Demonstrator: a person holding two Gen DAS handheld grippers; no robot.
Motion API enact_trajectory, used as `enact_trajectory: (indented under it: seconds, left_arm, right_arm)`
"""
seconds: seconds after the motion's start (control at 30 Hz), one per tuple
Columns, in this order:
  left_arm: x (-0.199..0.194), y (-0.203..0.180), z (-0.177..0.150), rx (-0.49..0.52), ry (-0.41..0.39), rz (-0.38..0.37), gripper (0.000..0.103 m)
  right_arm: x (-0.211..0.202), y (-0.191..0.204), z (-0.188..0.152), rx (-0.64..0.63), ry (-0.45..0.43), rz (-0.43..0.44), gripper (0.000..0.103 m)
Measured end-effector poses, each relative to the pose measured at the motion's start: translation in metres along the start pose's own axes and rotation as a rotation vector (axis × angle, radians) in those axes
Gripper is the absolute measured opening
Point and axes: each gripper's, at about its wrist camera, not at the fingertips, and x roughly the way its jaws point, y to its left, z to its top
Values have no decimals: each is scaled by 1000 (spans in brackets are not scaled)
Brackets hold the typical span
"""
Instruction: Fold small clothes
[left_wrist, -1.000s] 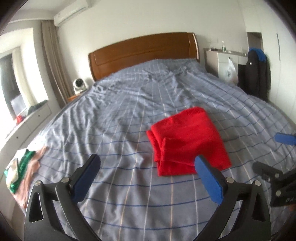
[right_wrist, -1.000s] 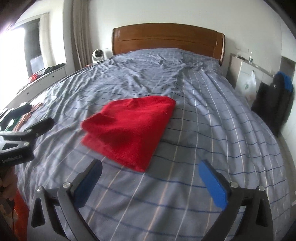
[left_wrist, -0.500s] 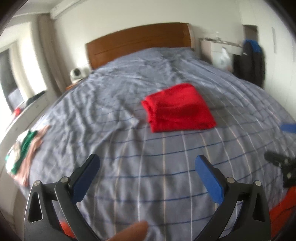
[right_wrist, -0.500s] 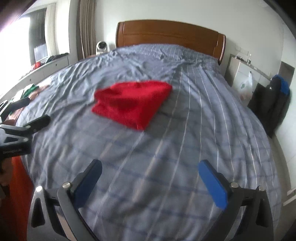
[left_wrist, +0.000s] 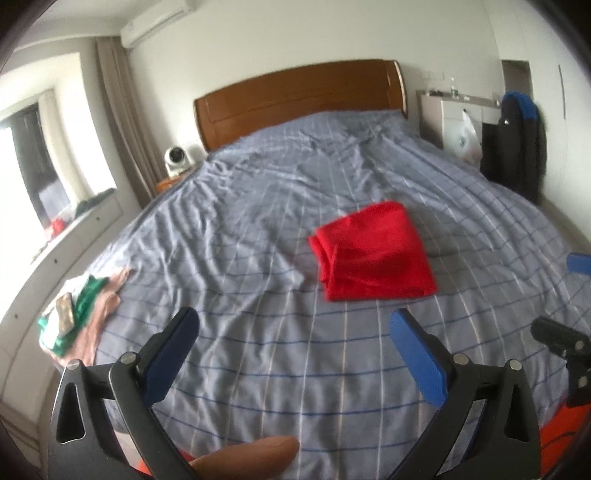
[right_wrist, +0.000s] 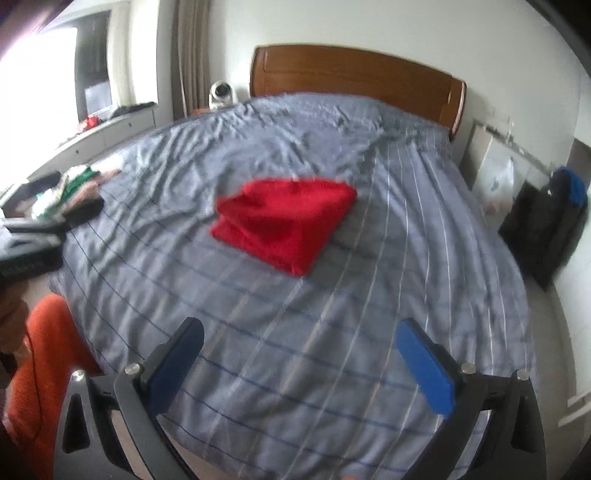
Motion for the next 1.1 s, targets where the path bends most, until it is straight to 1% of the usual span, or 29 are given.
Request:
enact_trajectory:
  seconds: [0.13,0.17,0.3,0.37,0.4,0.43,0.5,0.53,0.63,0.67,0.77,0.93,1.0,1.1]
  left_arm:
    - [-1,4,-11,-50,39,-61,103]
    - [-1,5,-14,-59,44,-61,103]
    - [6,11,-20,-89,52,-29,103]
    - [7,15,-24,-105,29,-59,103]
    - [8,14,-24,-95,21,-58,103]
    - [8,11,-25,-67,23,-35,103]
    - [9,4,-25,-14,35,0,103]
    - [9,1,-26,-4,44,1,103]
    - [11,0,-28,-31,95,-55,103]
    - [12,0,-29,-37,113,-59,103]
    - [11,-2,-32,-26,119,-36,103]
    - [10,-2,-35,-30,138,-27,103]
    - [10,-2,-35,-26,142,-15,103]
    - [11,-2,-36,-32,158,-23,103]
  right_arm:
    - [-6,-1,-4,88,-30,58,102]
    - [-4,-1,-8,98,-29,57,102]
    - [6,3,-22,97,1,-2,102]
    - [7,2,-23,98,14,1,102]
    - [7,1,-23,109,15,4,102]
    - [6,0,-21,125,20,-4,102]
    - [3,-2,-18,137,7,-32,102]
    - [2,-1,-17,137,-2,-44,102]
    - [-3,0,-15,130,-13,-53,102]
    - [-3,1,-15,127,-13,-49,102]
    - [-4,4,-15,115,-5,-49,102]
    - [-1,8,-16,113,4,-57,102]
    - [0,7,-17,127,9,-43,102]
    - [0,9,-17,128,17,-20,102]
